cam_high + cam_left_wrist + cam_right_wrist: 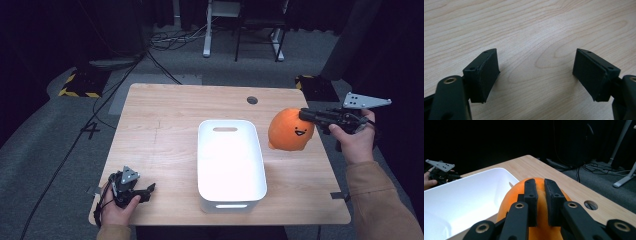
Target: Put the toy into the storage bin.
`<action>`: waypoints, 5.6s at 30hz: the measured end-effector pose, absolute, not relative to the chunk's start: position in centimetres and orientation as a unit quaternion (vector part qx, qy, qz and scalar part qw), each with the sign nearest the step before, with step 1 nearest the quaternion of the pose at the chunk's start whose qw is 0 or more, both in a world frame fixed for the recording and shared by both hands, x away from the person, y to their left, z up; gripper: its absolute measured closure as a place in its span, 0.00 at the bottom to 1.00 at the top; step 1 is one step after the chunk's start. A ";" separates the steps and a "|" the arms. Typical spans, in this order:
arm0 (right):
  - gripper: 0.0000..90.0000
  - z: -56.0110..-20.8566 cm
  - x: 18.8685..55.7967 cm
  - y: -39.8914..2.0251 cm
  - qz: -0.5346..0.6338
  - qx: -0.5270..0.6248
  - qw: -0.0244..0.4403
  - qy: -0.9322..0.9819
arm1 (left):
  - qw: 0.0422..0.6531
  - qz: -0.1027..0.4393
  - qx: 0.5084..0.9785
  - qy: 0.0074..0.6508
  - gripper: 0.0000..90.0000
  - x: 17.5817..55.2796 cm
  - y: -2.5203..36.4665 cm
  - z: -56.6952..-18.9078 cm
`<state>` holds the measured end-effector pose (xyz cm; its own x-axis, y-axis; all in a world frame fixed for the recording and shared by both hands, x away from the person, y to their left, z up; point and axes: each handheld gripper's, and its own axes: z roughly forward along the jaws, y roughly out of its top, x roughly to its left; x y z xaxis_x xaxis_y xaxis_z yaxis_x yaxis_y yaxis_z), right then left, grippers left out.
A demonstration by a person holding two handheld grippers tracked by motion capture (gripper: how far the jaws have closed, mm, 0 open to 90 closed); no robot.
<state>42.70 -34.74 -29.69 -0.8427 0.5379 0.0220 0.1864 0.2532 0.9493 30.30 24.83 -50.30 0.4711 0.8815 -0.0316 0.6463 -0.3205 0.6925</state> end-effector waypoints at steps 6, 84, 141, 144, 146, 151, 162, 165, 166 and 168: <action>0.90 -28.3 42.3 -34.1 0.566 0.224 0.159 0.777 | 0.328 0.177 0.792 0.483 0.22 30.5 24.7 -50.3; 0.90 -29.4 42.7 -15.1 0.566 0.146 0.097 0.806 | 0.325 0.178 0.794 0.481 0.20 30.7 24.5 -50.3; 0.85 -35.6 44.0 -12.2 0.397 0.192 0.053 0.896 | 0.327 0.177 0.795 0.480 0.20 30.7 24.5 -50.3; 0.83 -35.6 43.9 -12.3 0.398 0.194 0.052 0.895 | 0.327 0.177 0.795 0.480 0.20 30.7 24.5 -50.3; 0.82 -35.6 43.9 -12.4 0.399 0.193 0.050 0.895 | 0.327 0.177 0.795 0.480 0.20 30.7 24.5 -50.3; 0.77 -35.5 43.9 -12.6 0.400 0.194 0.048 0.894 | 0.326 0.177 0.795 0.480 0.19 30.7 24.5 -50.3; 0.72 -34.8 43.5 -13.3 0.410 0.189 0.064 0.890 | 0.327 0.177 0.795 0.480 0.20 30.7 24.5 -50.3; 0.72 -34.3 43.4 -13.8 0.417 0.188 0.068 0.887 | 0.327 0.177 0.795 0.480 0.20 30.7 24.5 -50.3; 0.72 -34.3 43.4 -13.8 0.417 0.188 0.068 0.887 | 0.327 0.177 0.795 0.480 0.20 30.7 24.5 -50.3; 0.71 -33.8 43.3 -14.2 0.423 0.190 0.071 0.883 | 0.327 0.177 0.795 0.480 0.20 30.7 24.5 -50.3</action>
